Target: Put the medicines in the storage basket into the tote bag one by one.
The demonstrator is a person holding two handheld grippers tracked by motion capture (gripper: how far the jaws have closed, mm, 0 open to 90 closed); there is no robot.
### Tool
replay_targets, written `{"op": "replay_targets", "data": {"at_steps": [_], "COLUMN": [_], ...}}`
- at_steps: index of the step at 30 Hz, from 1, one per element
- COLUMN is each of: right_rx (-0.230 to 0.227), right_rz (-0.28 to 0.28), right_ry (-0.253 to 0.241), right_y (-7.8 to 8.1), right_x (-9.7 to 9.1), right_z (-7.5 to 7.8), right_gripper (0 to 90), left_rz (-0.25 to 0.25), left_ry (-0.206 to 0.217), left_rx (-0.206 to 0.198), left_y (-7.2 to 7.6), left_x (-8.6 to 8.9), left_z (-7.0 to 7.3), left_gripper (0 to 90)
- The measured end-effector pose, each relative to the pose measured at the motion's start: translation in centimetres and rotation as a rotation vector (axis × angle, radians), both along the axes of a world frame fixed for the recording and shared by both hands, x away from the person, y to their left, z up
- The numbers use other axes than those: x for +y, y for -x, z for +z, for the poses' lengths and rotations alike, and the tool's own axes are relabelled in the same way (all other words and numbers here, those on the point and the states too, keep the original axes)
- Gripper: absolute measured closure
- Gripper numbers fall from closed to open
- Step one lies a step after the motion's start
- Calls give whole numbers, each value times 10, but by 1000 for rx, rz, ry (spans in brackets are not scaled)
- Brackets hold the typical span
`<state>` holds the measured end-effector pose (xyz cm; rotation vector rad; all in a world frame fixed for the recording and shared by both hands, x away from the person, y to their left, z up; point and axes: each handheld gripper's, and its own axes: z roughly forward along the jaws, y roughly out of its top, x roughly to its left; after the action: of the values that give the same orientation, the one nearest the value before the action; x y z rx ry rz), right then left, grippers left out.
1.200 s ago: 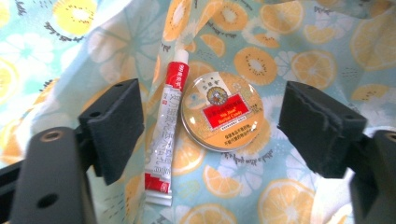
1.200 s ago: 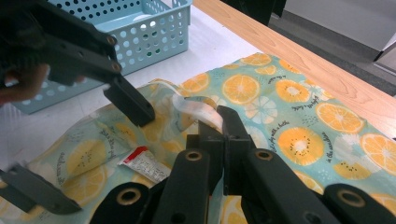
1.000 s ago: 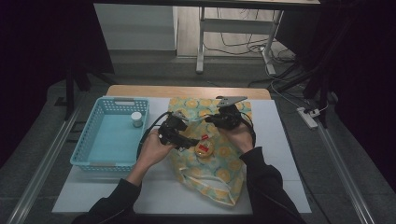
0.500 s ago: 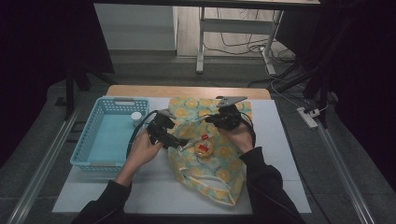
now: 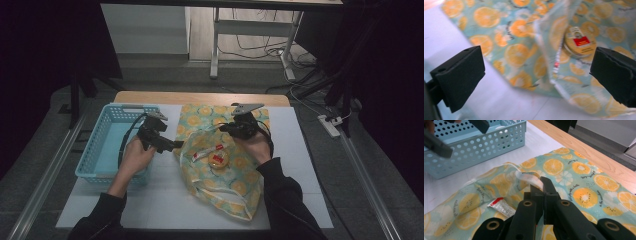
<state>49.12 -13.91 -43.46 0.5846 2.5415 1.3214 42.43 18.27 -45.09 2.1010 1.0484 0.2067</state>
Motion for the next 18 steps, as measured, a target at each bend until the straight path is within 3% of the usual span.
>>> {"op": "replay_targets", "data": {"at_steps": [5,8,18], "right_rx": [0,1,1], "right_rz": [0,-1,-1], "right_ry": [1,2,3], "right_y": [0,0,0], "right_x": [0,1,0], "right_z": [0,-1,-1], "right_gripper": [898,898,898], "left_rz": [47,80,167], "left_ry": [-32,-28,-93], "left_rx": [-14,-17,-9], "left_y": [0,-1,-8], "left_x": [19,29,50], "left_z": [3,4,4], "left_gripper": [1,0,0]}}
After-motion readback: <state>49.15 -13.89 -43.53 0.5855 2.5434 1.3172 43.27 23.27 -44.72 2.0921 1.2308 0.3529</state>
